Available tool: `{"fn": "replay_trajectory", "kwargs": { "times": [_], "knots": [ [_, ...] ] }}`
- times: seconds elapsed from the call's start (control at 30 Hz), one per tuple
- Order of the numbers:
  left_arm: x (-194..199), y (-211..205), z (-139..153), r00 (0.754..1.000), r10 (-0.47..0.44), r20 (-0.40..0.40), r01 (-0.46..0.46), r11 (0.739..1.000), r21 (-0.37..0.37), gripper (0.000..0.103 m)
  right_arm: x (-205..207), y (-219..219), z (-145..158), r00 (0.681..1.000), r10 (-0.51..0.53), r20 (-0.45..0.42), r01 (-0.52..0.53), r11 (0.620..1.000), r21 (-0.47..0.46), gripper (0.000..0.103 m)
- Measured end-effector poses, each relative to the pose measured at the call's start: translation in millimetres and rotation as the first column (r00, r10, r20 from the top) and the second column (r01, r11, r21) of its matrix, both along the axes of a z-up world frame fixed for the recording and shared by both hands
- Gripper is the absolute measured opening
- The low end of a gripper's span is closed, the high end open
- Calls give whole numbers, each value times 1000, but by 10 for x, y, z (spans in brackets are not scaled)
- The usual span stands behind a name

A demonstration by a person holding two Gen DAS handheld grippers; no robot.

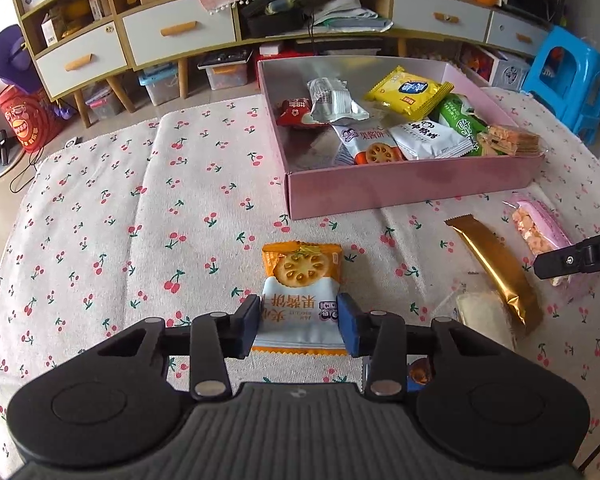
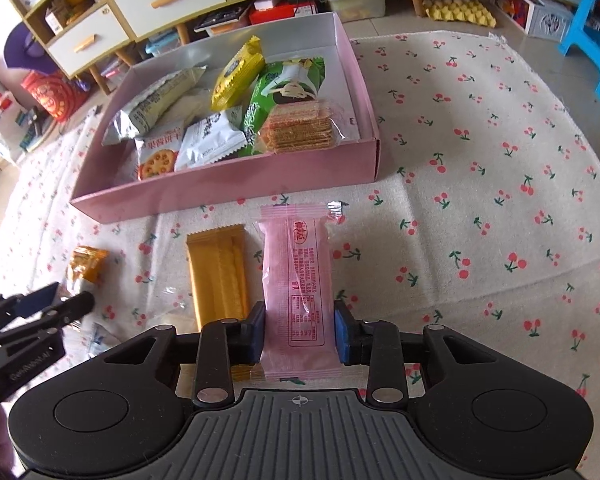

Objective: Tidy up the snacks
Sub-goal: 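Carry both packets into the pink box and open both tools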

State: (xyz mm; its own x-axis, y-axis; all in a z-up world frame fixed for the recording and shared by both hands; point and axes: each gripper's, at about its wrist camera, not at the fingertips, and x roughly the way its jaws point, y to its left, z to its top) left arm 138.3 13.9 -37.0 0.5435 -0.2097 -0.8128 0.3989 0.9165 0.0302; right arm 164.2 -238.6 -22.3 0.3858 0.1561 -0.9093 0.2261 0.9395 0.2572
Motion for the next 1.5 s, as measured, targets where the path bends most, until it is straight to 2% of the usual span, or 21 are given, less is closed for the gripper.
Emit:
{"fn": "replay_trajectory", "kwargs": {
  "times": [0.33,0.73,0.9,1.07,1.23,1.5],
  "knots": [
    [17,13,160,1000,14,11,-14,997,-77,38,-20,-154,143,998,-63,23,60,990,127,32],
    [89,-38,341,997,63,45,-54,981,-188,38,41,-107,339,991,-90,97,68,976,206,32],
    [158,-133,380,996,65,65,-51,979,-197,38,117,-104,426,985,-115,129,82,968,237,32],
    [324,-241,375,997,47,65,-33,979,-201,38,289,-121,485,979,-115,167,78,973,215,32],
    [466,-349,310,999,26,29,-20,981,-191,38,534,-149,448,974,-130,184,90,973,210,32],
    [611,-419,178,1000,10,16,-7,986,-169,38,886,-29,322,973,-103,205,64,979,192,33]
  ]
}}
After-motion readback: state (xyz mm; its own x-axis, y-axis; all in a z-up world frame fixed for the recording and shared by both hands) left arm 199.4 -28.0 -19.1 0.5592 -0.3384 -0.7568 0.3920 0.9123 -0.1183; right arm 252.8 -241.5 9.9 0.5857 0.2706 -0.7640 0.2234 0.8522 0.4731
